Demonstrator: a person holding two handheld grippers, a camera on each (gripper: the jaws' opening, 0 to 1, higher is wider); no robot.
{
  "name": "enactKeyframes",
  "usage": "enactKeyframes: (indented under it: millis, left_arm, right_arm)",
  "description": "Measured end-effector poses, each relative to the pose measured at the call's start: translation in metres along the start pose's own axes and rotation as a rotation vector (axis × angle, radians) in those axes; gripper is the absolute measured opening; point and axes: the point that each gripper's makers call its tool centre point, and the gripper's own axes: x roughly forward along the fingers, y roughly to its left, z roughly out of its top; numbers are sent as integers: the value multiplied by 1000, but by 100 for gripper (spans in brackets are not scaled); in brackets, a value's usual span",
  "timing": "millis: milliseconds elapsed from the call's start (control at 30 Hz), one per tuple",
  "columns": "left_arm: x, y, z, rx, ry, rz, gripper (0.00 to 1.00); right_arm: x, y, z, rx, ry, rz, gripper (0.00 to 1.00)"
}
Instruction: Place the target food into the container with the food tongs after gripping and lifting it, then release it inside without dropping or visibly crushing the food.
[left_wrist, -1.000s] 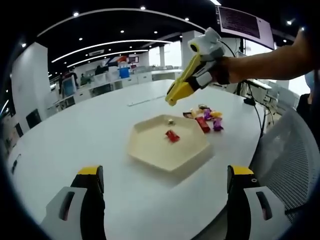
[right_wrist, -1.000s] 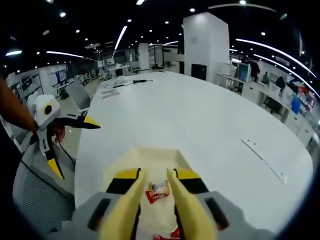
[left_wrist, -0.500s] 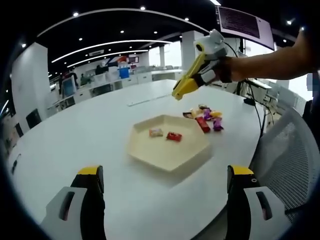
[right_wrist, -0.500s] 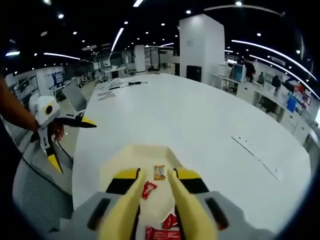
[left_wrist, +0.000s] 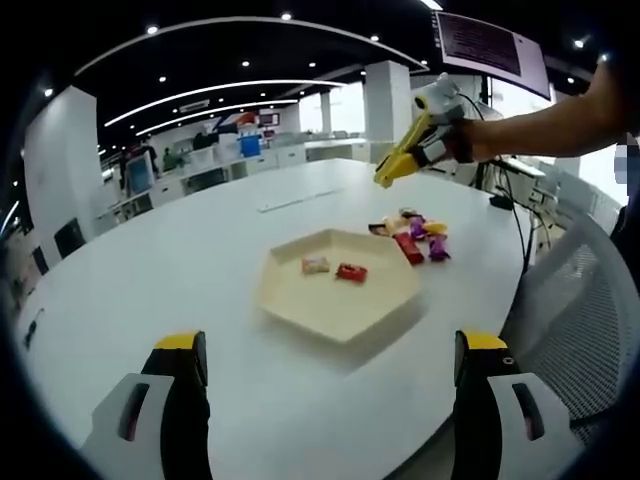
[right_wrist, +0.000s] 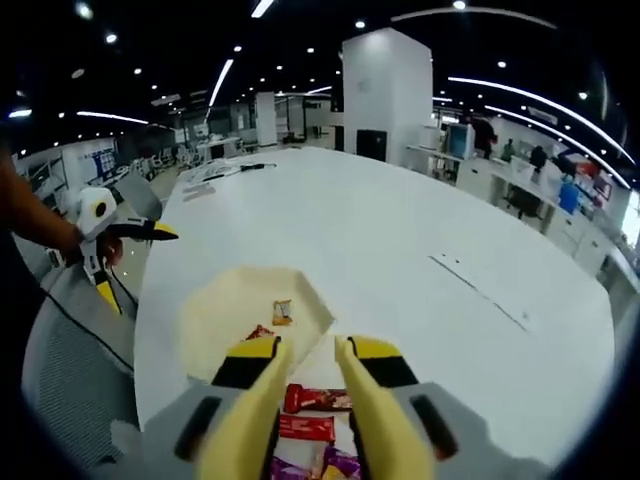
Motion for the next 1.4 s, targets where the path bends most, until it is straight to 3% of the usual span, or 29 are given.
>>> enactKeyframes:
  millis: [333, 567, 833, 1100, 1400]
  left_arm:
    - [0, 2, -1, -2, 5, 9, 100]
    - [2, 0, -5, 12, 28, 3, 100]
    - [3, 0, -9, 6, 46, 0, 100]
    - [3, 2, -10, -5, 46, 11, 100]
    - [4, 3, -14, -1, 65, 25, 100]
  right_arm:
    - [-43, -43, -30, -6, 20, -34, 25]
    - [-60, -77, -49, 12, 27, -91, 26]
    - [-74, -98, -60, 28, 27, -124, 26]
    - [-79, -115, -75, 43, 37, -151, 25]
    - [-67, -128, -95, 92, 13, -182, 25]
